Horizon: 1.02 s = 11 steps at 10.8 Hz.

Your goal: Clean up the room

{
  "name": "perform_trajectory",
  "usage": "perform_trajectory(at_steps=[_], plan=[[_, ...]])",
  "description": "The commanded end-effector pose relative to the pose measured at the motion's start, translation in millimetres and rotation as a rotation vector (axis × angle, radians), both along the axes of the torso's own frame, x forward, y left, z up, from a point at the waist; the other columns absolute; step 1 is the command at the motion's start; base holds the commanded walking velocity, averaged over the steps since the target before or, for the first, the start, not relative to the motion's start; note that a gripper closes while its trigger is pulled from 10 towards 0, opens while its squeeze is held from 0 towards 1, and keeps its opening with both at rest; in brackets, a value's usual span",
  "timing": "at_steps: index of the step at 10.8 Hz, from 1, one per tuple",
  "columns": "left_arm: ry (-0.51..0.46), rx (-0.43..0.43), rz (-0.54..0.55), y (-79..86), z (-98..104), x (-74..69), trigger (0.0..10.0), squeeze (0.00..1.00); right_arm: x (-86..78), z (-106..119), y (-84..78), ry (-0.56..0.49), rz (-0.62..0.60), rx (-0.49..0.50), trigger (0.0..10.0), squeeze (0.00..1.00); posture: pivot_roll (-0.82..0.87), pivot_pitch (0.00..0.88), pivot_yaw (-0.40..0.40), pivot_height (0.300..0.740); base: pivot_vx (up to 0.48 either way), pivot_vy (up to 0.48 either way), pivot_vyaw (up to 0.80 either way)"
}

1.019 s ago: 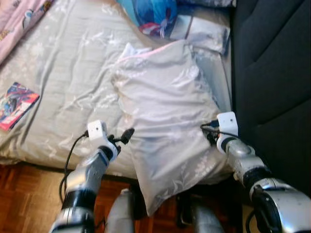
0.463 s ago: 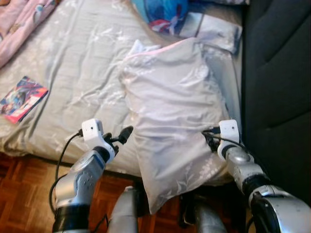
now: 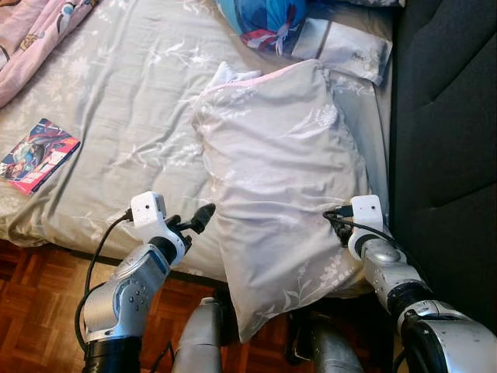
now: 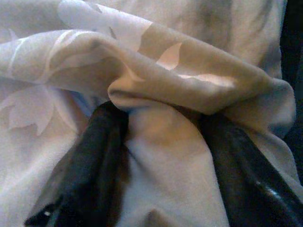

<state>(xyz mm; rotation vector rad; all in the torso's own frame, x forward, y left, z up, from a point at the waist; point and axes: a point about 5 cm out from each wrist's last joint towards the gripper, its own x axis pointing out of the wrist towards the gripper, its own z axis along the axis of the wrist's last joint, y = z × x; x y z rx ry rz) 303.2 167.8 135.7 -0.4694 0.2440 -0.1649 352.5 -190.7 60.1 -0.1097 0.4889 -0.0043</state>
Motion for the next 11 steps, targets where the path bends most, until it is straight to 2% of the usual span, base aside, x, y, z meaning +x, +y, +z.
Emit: perform_trajectory(at_steps=[1, 2, 4, 6, 7, 9, 11], plan=[[0.055, 0.006, 0.007, 2.7, -12.1, -6.5, 10.0, 0.0, -29.4, -40.1, 1.9, 0.186, -0.003, 0.017, 0.0, 0.0, 0.31, 0.497, 0.051, 0.691, 0.0, 0.0, 0.0], [0.068, 0.039, 0.002, 2.8, -16.7, -6.0, 10.0, 0.0, -29.4, -39.9, 1.1, 0.186, -0.006, 0.019, 0.0, 0.0, 0.31, 0.497, 0.049, 0.691, 0.0, 0.0, 0.0], [0.085, 0.054, -0.003, 3.3, -24.6, -1.9, 10.0, 0.0, -28.6, -38.9, 0.5, 0.182, -0.007, 0.017, 0.0, 0.0, 0.29, 0.501, 0.042, 0.691, 0.0, 0.0, 0.0], [0.095, 0.056, -0.006, 6.7, -39.0, 5.3, 10.0, 0.0, -26.9, -36.6, -0.5, 0.169, -0.009, 0.021, 0.0, 0.0, 0.27, 0.506, 0.034, 0.691, 0.0, 0.0, 0.0], [0.109, 0.088, -0.013, 7.0, -49.1, 10.5, 10.0, 0.0, -26.6, -36.2, -0.4, 0.166, -0.007, 0.023, 0.0, 0.0, 0.24, 0.506, 0.021, 0.691, 0.0, 0.0, 0.0], [0.111, 0.09, -0.047, 1.9, -61.2, 23.6, 10.0, 0.0, -25.3, -34.0, -2.5, 0.151, -0.004, 0.032, 0.0, 0.0, 0.2, 0.51, 0.005, 0.691, 0.0, 0.0, 0.0], [0.133, 0.084, -0.118, -5.8, -75.4, 26.5, 10.0, 0.0, -23.3, -31.9, -0.4, 0.135, 0.004, 0.044, 0.0, 0.0, 0.17, 0.512, -0.005, 0.691, 0.0, 0.0, 0.0]])
